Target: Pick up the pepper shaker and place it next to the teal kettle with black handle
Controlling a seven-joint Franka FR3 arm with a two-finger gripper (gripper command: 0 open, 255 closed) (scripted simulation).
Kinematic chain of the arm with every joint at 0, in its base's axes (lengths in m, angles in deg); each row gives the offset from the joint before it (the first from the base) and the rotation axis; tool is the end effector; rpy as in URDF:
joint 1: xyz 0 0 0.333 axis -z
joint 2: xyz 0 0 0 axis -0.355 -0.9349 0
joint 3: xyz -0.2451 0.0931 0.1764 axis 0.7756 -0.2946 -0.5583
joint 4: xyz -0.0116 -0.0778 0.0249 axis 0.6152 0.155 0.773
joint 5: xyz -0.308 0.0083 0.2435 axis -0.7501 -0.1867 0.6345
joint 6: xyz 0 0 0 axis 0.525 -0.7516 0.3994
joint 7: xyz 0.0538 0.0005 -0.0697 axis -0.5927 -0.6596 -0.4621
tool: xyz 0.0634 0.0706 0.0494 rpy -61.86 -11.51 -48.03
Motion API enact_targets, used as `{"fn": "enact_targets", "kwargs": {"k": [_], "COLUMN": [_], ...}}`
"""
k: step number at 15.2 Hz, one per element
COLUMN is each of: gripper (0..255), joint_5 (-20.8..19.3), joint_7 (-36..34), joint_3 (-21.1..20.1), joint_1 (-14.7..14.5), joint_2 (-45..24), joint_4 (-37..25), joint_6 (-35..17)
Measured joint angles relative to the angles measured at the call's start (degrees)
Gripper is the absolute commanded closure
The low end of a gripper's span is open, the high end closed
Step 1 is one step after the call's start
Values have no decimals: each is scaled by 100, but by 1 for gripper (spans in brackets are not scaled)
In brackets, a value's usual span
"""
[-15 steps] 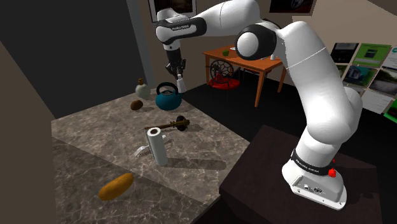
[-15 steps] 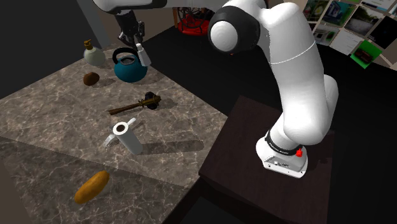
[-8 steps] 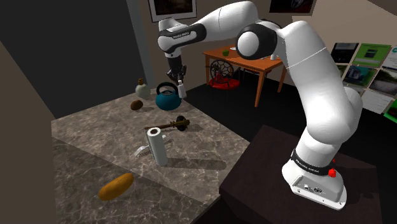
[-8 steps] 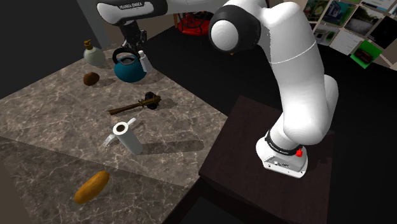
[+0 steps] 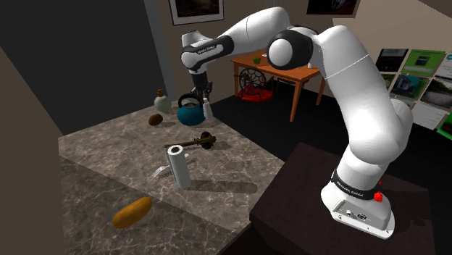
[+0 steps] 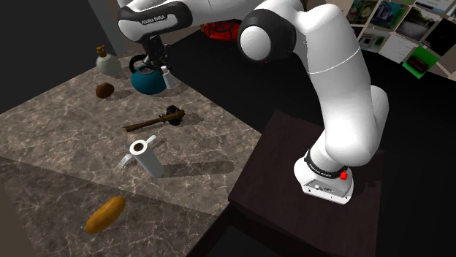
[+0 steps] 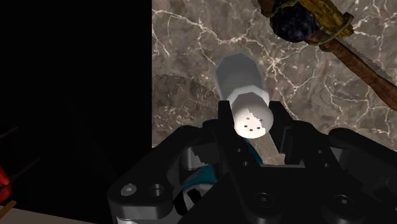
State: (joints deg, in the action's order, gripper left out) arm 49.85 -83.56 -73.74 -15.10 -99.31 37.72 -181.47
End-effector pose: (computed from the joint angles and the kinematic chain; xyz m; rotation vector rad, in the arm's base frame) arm 0.7502 -0.0394 0.3501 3.0442 -0.1708 -0.0363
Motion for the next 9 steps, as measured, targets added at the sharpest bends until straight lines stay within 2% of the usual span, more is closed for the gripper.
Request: {"fn": "enact_targets", "kwargs": {"k": [9], "gripper": [255], "joint_5": [-34], "joint_7": [-56], "joint_3": [18], "joint_1": [19], "joint_2": [-188], "joint_4": [389], "joint_6": [-575]}}
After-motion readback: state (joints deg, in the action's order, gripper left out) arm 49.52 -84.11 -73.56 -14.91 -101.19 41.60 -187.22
